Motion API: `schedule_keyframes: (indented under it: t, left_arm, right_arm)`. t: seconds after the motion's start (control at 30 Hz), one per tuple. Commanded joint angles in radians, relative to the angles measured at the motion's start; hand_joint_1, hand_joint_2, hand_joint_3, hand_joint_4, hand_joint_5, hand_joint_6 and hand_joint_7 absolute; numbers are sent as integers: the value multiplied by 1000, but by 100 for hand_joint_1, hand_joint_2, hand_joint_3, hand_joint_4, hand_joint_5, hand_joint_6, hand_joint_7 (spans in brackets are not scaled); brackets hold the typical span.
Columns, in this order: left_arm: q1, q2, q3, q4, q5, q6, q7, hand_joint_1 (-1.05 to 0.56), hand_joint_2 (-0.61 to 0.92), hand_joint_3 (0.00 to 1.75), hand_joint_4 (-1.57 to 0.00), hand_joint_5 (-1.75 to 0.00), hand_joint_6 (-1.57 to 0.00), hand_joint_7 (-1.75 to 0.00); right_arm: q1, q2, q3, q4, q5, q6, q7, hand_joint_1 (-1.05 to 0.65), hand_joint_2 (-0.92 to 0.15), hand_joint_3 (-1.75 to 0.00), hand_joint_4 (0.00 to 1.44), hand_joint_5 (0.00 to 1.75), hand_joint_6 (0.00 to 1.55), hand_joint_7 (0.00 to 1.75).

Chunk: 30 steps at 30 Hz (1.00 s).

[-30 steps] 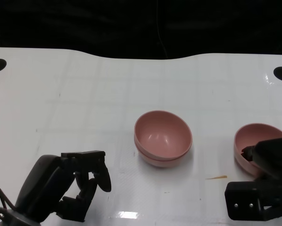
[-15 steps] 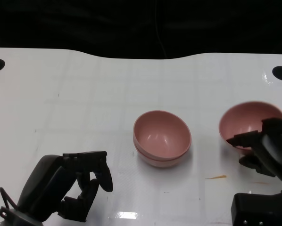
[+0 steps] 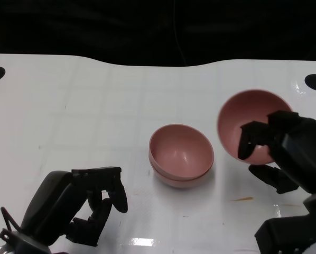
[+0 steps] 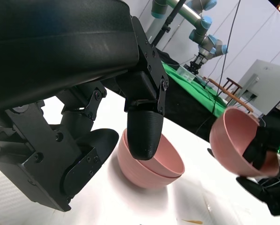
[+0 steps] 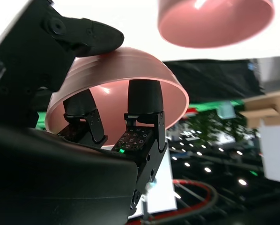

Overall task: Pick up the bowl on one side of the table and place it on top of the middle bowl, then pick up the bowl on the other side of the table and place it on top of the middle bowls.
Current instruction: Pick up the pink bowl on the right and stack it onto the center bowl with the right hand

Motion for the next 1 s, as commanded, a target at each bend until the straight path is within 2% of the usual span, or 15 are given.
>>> schedule_keyframes:
  t: [0.03,0.27,0.53,0.77,0.83,1.0]
  left_arm:
    - [2,24,4,9,12,-5,-1,-4,23,153,-89,-169,-82,-147]
    - [-2,25,2,21,5,-6,-5,-3,23,154,-89,-167,-82,-146]
    - [-8,21,-4,31,10,-10,2,-3,23,153,-90,-167,-82,-146]
    - [-8,19,-9,28,19,-8,7,-5,23,154,-89,-167,-82,-146]
    - [-5,18,-10,26,20,-6,7,-6,23,154,-89,-167,-82,-146]
    - [1,19,-9,17,20,3,4,-7,23,153,-88,-169,-82,-146]
  right_arm:
    - [-54,34,26,36,9,-31,-11,-5,-7,-144,103,175,92,157]
    - [-139,86,59,140,11,-72,-20,-8,-13,-145,101,175,85,168]
    - [-210,143,70,247,73,-140,7,-12,-14,-152,101,175,80,172]
    - [-255,188,92,327,112,-184,47,-16,-31,-131,100,175,75,175]
    - [-268,202,104,349,111,-189,54,-16,-31,-127,100,175,75,175]
    - [-282,240,116,382,133,-171,117,-9,-28,-129,97,175,75,173]
